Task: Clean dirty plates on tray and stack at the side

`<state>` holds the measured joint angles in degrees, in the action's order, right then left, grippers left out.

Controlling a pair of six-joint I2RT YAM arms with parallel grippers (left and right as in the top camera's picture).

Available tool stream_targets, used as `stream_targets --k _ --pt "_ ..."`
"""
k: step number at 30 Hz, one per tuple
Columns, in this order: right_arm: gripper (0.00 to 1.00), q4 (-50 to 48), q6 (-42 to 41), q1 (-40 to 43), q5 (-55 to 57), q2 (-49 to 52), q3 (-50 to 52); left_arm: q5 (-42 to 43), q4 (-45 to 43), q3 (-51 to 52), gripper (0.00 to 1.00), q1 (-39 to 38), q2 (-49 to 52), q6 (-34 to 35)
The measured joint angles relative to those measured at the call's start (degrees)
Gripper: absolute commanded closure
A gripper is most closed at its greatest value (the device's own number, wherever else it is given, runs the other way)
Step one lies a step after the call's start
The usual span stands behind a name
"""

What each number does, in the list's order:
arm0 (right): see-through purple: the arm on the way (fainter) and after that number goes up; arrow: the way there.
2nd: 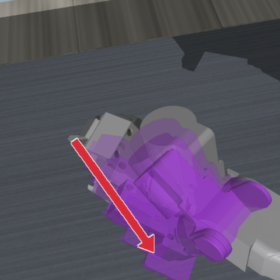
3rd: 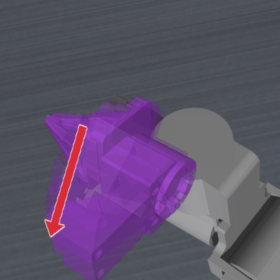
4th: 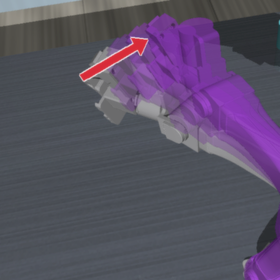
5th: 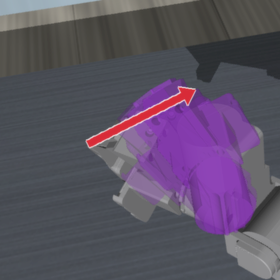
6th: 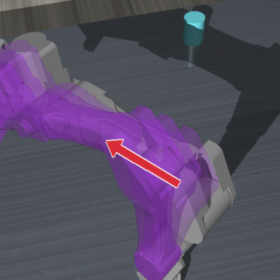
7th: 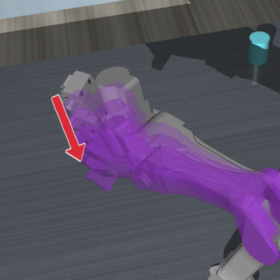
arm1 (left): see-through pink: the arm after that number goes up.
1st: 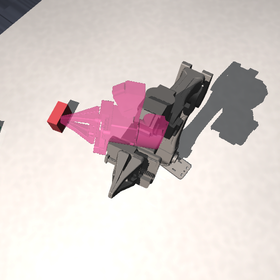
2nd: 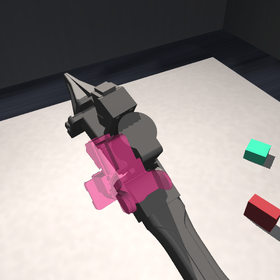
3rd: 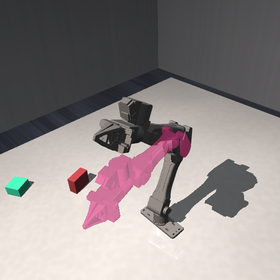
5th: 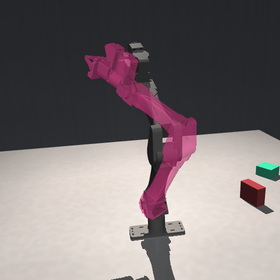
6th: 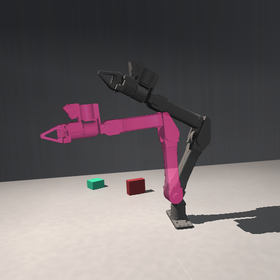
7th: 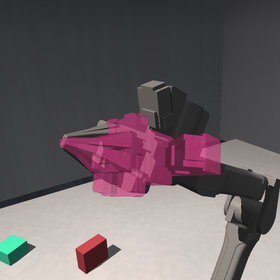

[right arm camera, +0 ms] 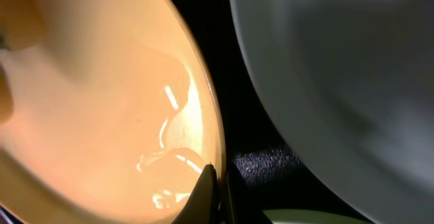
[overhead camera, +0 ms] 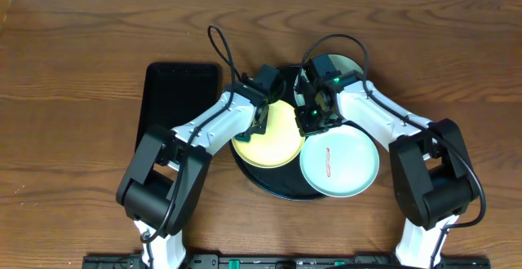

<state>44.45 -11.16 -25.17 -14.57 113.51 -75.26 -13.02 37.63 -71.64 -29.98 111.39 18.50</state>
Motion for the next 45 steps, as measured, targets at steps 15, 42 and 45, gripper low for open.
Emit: stream_targets --k 15,42,45 --pt "0.99 0.96 -7.32 0.33 4.55 0.00 0.00 24.61 -6.99 -0.57 0.93 1.18 0.63 9.09" --pt "0.99 1.51 -8.81 0.33 7.06 0.00 0.00 15.39 4.76 -2.75 0.92 0.92 1.38 14.01" --pt "0.99 1.70 -8.85 0.26 6.60 0.00 0.00 10.82 4.81 -2.95 0.93 0.24 1.38 13.07"
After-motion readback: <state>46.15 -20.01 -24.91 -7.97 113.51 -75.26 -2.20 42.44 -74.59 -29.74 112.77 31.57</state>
